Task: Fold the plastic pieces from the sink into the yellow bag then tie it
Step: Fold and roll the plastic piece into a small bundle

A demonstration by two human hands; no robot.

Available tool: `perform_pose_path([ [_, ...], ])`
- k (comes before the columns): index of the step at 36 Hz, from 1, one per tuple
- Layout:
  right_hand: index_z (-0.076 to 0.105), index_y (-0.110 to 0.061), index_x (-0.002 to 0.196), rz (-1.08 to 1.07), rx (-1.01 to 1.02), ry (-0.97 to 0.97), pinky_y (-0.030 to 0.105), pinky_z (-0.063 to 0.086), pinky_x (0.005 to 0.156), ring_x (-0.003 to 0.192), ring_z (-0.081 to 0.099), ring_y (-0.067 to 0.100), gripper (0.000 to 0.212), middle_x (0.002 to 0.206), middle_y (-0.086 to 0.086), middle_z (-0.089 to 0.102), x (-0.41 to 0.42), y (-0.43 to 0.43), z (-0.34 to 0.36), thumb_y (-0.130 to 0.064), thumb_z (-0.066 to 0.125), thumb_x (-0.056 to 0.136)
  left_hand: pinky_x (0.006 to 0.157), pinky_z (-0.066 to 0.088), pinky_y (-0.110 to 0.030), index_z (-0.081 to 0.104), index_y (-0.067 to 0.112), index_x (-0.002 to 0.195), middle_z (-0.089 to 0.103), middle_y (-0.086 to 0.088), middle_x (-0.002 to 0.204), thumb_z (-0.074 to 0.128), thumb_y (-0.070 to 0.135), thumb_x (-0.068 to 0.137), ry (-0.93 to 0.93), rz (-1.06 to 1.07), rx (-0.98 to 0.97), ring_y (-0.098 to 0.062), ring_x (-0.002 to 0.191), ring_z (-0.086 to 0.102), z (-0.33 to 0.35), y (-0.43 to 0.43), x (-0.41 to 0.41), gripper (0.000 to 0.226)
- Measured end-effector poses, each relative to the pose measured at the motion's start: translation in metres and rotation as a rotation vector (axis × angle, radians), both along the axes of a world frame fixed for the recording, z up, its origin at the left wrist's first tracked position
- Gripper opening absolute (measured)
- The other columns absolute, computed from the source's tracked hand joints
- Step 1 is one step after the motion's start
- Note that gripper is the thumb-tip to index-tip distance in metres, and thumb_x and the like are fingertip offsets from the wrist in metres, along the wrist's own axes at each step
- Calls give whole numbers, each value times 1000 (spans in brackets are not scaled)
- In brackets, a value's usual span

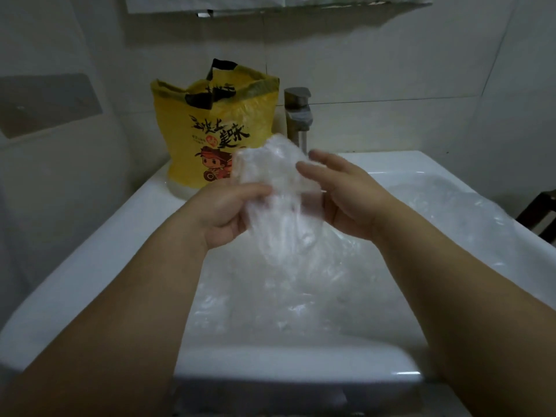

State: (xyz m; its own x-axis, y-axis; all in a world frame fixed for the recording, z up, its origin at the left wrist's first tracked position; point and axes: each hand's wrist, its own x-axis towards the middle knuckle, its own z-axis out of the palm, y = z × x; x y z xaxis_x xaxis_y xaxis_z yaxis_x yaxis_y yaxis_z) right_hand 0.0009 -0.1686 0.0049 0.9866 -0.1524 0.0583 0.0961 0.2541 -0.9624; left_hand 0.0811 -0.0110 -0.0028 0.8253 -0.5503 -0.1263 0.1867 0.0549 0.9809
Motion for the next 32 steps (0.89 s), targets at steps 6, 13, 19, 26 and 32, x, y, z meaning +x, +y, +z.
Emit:
perform_pose_path([
  [6,21,-47,146,-52,-697,-108,32,54,90,137,38,23,93,155,-8,24,-5,2,-7,16,47,82,76,56,-24,64,5,121,72,-8,104,63,7,89,261,228,-119,-11,73,72,-1,7,15,31],
  [13,67,-26,117,-63,-1108,-335,12,25,104,122,27,-18,33,143,-7,48,-9,18,-7,-19,69,85,45,52,-15,66,1,109,71,-4,72,69,5,85,301,199,-35,-6,54,67,-1,7,7,25],
  [19,72,-8,96,-41,-870,-158,41,51,84,91,65,30,27,95,16,71,-9,17,-4,-32,62,90,53,52,-15,66,12,97,69,4,64,59,3,90,23,78,102,-4,57,65,-5,-2,-1,13],
  [26,64,-18,86,-281,-741,-98,36,55,75,78,67,22,18,85,6,69,3,11,-8,-35,71,83,58,54,-17,66,16,114,71,0,102,52,-2,95,-132,-83,138,-5,81,68,-6,-6,-7,29],
  [32,32,-20,140,-248,-405,143,26,54,71,91,60,15,85,109,-4,52,5,4,-7,-42,78,72,58,55,-17,68,18,95,73,6,81,56,-7,89,-188,-154,44,-3,70,68,-5,-5,-9,28],
])
